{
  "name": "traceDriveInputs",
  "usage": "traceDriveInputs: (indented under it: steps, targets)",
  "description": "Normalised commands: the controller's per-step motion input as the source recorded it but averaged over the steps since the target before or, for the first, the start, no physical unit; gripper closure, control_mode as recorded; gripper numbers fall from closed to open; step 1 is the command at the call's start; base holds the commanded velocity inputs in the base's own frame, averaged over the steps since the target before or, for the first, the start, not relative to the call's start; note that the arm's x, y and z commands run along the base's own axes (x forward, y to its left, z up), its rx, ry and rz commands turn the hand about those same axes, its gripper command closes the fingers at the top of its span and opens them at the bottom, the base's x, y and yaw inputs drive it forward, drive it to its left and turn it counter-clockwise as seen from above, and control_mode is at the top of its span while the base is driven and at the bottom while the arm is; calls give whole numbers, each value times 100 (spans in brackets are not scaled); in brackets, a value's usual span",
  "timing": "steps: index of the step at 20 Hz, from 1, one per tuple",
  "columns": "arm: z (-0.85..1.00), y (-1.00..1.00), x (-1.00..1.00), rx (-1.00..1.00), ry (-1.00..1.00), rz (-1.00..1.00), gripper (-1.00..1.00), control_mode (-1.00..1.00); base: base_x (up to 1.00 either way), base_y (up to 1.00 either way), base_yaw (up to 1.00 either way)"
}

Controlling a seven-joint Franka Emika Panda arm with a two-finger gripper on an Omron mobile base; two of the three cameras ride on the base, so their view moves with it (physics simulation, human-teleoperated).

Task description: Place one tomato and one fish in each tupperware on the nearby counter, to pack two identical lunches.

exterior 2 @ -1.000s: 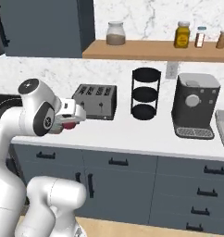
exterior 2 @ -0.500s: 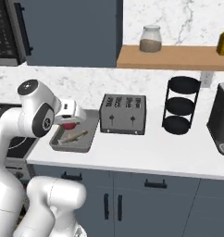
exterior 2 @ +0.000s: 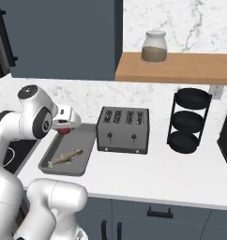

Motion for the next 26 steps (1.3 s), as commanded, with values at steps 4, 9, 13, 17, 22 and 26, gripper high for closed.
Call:
traceDriveInputs:
  steps: [4,9,13,17,22,26]
  targets:
    - [-100,54,15,17,2,0,100,-100,0,0,0]
    - [-66,70,84,7,0,-1,100,-100,0,0,0]
    - [-38,62,98,2,0,-2,100,-100,0,0,0]
    - [-24,15,100,0,0,0,-100,-100,0,0,0]
    - [-4,-19,78,3,1,2,-100,-100,0,0,0]
    - [8,-1,-5,1,3,0,-100,-100,0,0,0]
